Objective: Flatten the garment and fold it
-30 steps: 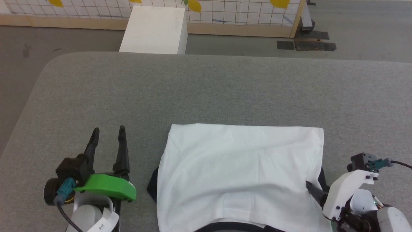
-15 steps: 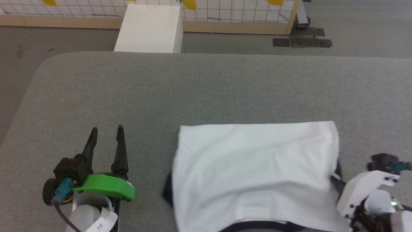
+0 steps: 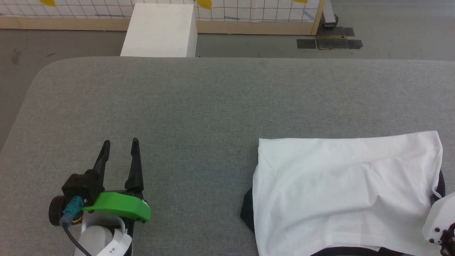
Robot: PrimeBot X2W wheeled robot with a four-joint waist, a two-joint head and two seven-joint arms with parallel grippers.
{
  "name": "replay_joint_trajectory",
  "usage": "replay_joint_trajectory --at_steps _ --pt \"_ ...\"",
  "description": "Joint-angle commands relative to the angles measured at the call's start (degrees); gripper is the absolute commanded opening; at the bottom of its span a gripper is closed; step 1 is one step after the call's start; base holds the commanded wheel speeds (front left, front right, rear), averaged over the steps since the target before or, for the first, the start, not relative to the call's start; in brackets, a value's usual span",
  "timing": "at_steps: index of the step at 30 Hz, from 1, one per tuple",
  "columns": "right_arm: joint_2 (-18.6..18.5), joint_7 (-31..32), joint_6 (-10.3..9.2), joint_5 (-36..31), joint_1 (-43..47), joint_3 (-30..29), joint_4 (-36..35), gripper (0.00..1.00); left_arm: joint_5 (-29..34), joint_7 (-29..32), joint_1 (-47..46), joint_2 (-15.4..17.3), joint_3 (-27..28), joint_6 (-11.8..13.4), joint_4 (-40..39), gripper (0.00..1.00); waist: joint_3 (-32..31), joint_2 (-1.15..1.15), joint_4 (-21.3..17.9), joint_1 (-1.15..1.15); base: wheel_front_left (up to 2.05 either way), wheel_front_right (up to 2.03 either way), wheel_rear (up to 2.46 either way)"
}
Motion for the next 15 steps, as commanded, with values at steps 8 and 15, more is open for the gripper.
replay_joint_trajectory --at_steps 8,15 --pt "-0.1 4.6 -0.11 2.6 6.2 9.1 -13.9 0.0 0.6 -0.3 -0.3 -0.4 -0.2 -0.3 0.2 1.0 -1.4 0.44 0.1 0.0 0.0 0.0 0.0" --pt "-0.1 10.3 -0.11 3.4 8.5 24.0 -28.1 0.0 0.7 -0.3 0.0 -0.4 -0.4 -0.4 0.4 1.0 -2.0 0.44 0.0 0.0 0.0 0.0 0.0"
